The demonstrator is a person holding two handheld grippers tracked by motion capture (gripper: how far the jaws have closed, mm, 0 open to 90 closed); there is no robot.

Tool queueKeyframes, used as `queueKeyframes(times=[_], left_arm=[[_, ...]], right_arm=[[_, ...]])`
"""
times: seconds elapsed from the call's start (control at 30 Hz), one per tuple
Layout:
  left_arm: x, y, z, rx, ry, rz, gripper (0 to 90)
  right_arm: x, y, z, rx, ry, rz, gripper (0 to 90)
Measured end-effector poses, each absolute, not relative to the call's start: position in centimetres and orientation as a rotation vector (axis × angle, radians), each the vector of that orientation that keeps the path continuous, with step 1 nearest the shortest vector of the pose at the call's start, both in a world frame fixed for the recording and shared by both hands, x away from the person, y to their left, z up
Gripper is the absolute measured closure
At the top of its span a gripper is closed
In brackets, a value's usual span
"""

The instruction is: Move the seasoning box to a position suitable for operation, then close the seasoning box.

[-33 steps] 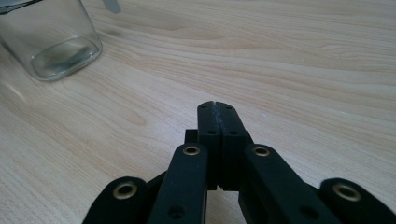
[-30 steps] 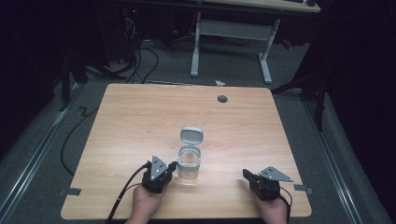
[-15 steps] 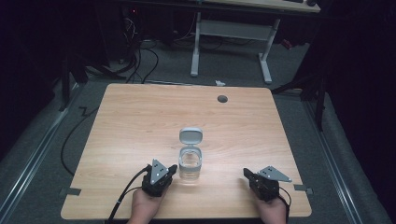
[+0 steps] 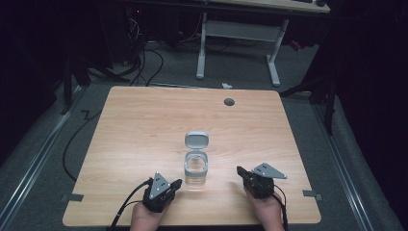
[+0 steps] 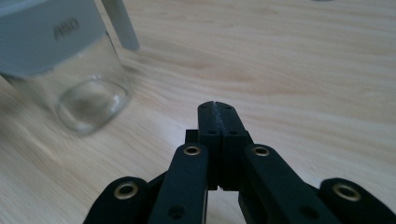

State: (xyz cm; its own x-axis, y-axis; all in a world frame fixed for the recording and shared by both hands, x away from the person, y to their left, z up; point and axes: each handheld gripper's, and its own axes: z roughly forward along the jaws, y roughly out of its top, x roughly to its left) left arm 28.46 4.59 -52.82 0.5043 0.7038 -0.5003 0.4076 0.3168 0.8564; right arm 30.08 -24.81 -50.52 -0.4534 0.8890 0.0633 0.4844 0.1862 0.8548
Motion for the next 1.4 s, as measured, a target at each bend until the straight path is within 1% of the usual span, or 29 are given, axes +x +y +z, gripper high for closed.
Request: queueKeyframes(times=[0.13, 0.3, 0.6, 0.9, 1.07, 1.4], left_arm=[[28.4, 4.6, -52.7, 1.296, 1.096, 0.259, 90.0], [28.1, 4.4, -52.7, 1.305, 1.090, 0.255, 90.0], [28.9, 4.0, -53.2, 1.329, 1.108, 0.263, 90.0], [28.3, 3.5, -53.0, 1.332, 1.094, 0.237, 90.0], [27.6, 2.5, -52.7, 1.329, 1.067, 0.207, 90.0], [28.3, 1.4, -52.8, 1.328, 1.083, 0.203, 90.0]], right_arm=[[31.1, -23.9, -49.8, 1.274, 2.007, 1.216, 89.9], [33.3, -22.3, -48.8, 1.259, 2.012, 1.238, 90.0], [35.8, -21.4, -47.8, 1.252, 2.019, 1.264, 89.9], [37.3, -20.0, -47.1, 1.224, 2.016, 1.281, 90.0], [38.1, -19.2, -46.3, 1.191, 2.012, 1.317, 90.0], [39.2, -17.4, -45.3, 1.146, 2.021, 1.348, 90.0]])
